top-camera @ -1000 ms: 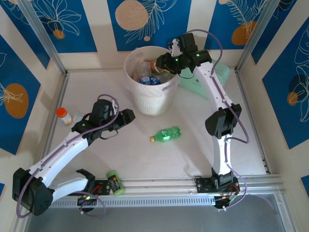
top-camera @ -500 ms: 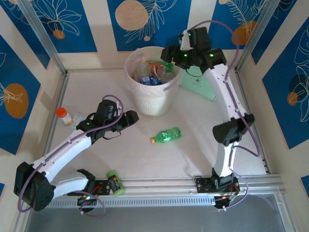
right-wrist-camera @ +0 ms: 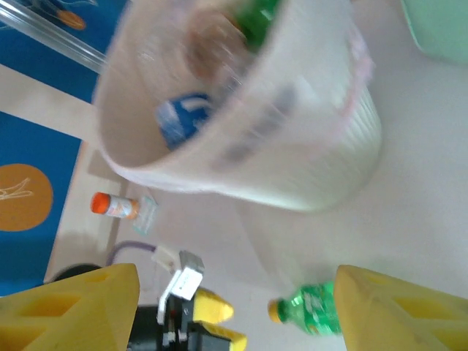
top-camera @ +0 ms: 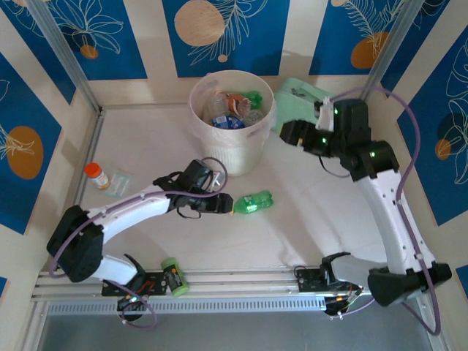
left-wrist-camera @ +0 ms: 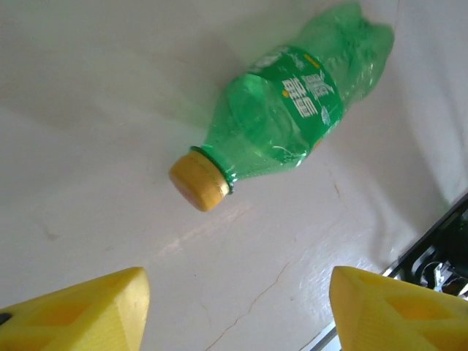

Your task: Put the plastic bottles in the bin

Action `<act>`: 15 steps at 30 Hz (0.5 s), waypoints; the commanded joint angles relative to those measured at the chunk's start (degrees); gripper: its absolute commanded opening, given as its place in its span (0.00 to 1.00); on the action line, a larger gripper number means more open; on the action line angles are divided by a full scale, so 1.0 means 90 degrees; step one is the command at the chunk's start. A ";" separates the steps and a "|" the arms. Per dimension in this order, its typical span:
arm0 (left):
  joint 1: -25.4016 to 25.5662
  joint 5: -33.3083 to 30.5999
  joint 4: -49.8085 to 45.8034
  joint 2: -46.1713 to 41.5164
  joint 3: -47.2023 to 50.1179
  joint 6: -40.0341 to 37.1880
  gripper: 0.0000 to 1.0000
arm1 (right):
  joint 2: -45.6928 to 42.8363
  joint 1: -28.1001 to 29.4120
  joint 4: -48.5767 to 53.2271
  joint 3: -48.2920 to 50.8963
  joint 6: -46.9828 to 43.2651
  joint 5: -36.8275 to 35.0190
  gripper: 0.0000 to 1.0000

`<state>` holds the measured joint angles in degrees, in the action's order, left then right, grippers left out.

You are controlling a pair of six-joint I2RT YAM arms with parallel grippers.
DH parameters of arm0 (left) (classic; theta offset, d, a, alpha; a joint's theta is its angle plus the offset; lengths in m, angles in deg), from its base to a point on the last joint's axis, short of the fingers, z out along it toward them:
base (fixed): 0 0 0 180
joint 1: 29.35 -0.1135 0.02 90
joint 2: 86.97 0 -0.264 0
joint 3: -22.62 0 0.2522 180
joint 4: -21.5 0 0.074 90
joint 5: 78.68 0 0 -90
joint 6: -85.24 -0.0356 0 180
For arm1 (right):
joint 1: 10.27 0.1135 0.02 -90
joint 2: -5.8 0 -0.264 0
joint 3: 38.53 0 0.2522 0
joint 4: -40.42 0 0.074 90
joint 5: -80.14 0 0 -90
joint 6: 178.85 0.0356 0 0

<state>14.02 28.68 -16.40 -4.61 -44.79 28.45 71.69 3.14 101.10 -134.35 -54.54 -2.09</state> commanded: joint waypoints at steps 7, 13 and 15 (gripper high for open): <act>0.0178 -0.0222 -0.0555 0.1091 -0.1057 -0.1933 0.72 | -0.1218 -0.0818 -0.0340 0.2095 0.0910 0.1230 0.74; 0.0224 -0.0331 -0.0568 0.1427 -0.1031 -0.2405 0.75 | -0.1295 -0.1233 -0.0426 0.2243 0.0971 0.1608 0.77; 0.0231 -0.0351 -0.0479 0.1528 -0.1012 -0.2458 0.76 | -0.1287 -0.1308 -0.0475 0.2271 0.1003 0.1704 0.77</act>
<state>15.45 26.63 -20.20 7.83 -53.29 9.83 60.80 -7.81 98.26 -114.46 -46.61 9.34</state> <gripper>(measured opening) 0.755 0.765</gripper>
